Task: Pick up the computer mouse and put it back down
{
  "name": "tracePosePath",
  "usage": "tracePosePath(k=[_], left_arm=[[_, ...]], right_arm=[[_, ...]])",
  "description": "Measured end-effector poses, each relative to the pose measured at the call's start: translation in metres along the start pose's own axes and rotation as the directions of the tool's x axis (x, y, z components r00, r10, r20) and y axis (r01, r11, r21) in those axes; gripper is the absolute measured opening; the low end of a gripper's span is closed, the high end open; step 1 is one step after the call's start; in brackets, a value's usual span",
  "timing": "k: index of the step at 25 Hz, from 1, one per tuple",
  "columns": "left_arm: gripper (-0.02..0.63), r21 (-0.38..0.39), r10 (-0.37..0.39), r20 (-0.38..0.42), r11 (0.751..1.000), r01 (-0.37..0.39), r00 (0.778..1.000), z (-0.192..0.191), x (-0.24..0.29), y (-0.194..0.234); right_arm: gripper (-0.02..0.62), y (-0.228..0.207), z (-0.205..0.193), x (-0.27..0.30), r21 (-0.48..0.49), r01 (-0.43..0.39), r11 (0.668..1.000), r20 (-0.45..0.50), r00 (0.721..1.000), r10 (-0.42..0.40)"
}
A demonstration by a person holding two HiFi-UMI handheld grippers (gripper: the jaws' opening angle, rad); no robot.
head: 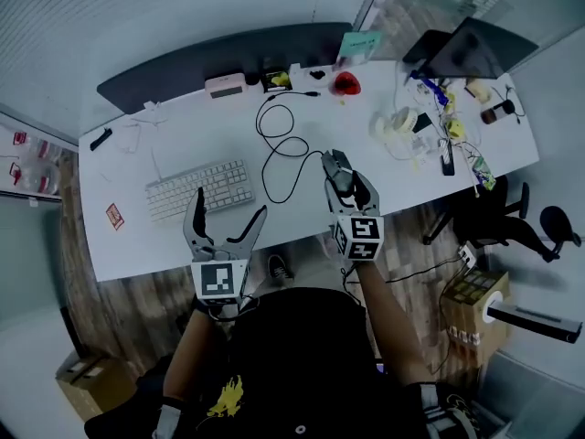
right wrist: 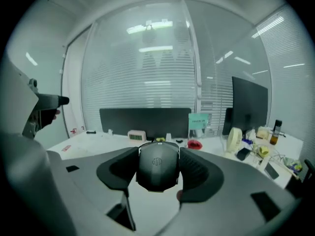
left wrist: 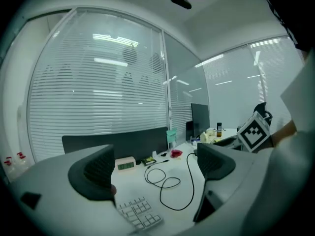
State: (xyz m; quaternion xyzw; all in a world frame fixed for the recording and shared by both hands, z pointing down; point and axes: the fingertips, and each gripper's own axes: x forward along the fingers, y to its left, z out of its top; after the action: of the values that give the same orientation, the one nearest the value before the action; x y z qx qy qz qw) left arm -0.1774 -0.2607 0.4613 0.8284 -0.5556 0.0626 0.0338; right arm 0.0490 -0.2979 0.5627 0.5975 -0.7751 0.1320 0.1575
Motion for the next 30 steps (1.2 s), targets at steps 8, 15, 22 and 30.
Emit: tracePosePath(k=[8, 15, 22, 30], left_arm=[[0.511, 0.087, 0.043, 0.114, 0.995, -0.053, 0.992, 0.075, -0.047, 0.02], [0.462, 0.133, 0.074, 0.239, 0.985, -0.108, 0.968, 0.134, -0.084, 0.031], [0.374, 0.075, 0.093, 0.268, 0.99, -0.117, 0.959, 0.129, -0.098, 0.022], [0.371, 0.052, 0.148, 0.204, 0.986, -0.161, 0.968, 0.09, -0.108, 0.05]], right_arm=[[0.278, 0.024, 0.134, -0.094, -0.037, -0.062, 0.997, 0.289, 0.955, 0.07], [0.278, 0.034, 0.214, -0.148, -0.04, -0.095, 0.995, 0.454, 0.885, 0.102], [0.278, 0.043, 0.219, -0.174, -0.048, -0.107, 0.993, 0.452, 0.884, 0.117], [0.278, 0.051, 0.194, -0.168, -0.045, -0.112, 0.993, 0.408, 0.905, 0.121]])
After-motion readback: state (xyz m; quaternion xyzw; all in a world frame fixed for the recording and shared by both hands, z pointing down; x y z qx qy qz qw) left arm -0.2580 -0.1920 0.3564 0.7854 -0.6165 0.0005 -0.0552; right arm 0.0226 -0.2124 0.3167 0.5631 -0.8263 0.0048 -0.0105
